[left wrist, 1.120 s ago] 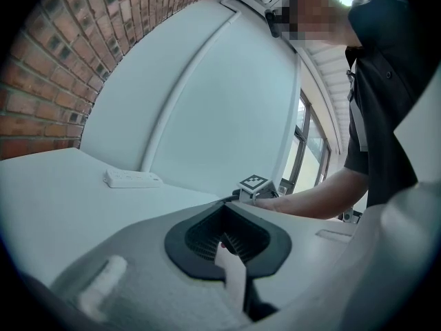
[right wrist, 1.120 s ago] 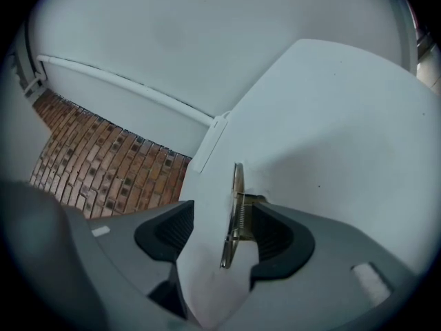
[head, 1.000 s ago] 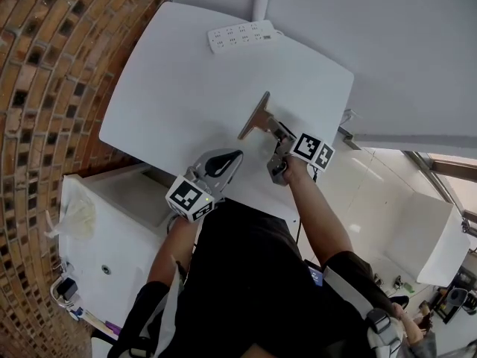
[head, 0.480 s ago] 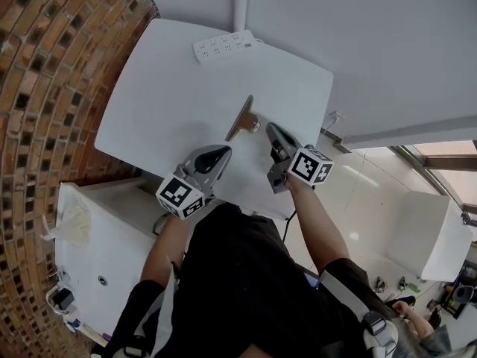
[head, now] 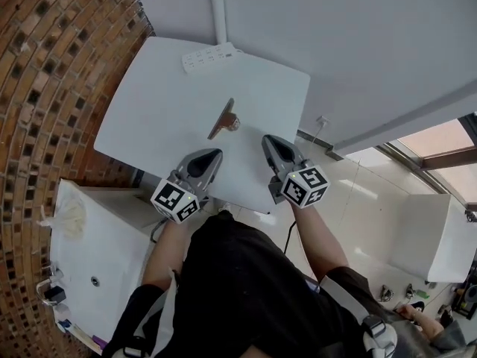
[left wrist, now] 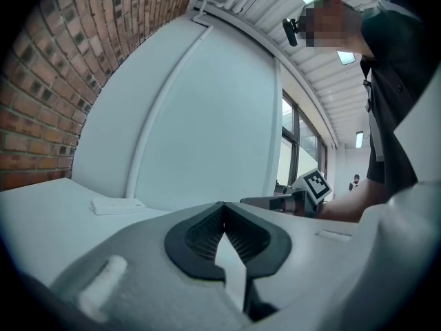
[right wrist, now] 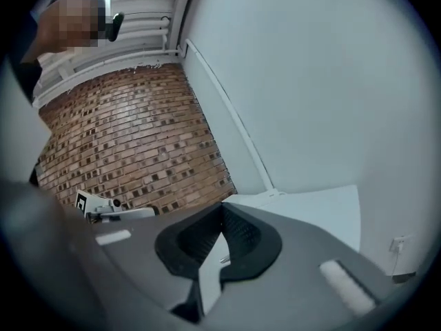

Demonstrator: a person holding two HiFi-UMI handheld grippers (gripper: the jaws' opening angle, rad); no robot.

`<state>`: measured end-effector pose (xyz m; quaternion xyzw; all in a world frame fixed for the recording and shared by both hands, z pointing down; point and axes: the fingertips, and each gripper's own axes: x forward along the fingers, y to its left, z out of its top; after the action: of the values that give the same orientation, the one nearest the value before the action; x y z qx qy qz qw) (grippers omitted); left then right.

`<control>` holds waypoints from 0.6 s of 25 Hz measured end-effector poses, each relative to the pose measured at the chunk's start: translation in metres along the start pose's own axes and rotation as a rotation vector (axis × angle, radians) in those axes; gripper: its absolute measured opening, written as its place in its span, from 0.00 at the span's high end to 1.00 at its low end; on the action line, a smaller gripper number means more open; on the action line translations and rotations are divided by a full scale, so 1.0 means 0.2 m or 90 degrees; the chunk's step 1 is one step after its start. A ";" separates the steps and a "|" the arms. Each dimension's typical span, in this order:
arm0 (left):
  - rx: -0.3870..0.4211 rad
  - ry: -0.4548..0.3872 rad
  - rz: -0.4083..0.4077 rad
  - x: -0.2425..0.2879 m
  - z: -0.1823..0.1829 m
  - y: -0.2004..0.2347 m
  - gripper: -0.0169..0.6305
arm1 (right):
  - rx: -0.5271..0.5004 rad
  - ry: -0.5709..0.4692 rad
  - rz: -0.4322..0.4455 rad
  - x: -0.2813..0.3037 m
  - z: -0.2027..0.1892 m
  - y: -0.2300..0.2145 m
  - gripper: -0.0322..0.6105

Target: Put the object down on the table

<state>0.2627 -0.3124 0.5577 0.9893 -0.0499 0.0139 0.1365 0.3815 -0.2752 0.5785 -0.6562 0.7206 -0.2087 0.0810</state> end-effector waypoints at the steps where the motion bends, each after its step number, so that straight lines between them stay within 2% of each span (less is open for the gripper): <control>1: 0.005 -0.008 -0.002 0.01 0.01 -0.04 0.97 | -0.007 -0.007 -0.003 -0.07 0.03 -0.01 0.94; 6: 0.008 -0.032 -0.002 0.02 0.04 -0.25 0.97 | -0.029 -0.041 -0.032 -0.39 0.13 -0.06 0.94; 10: 0.004 -0.048 0.010 -0.04 0.02 -0.38 0.97 | 0.013 -0.093 -0.031 -0.67 0.22 -0.05 0.94; 15: 0.016 -0.066 0.009 -0.03 0.04 -0.60 0.97 | -0.031 -0.090 -0.026 -0.91 0.21 0.03 0.94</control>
<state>0.2684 -0.1992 0.5170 0.9899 -0.0637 -0.0360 0.1211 0.4162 -0.1046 0.5092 -0.6857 0.7043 -0.1461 0.1114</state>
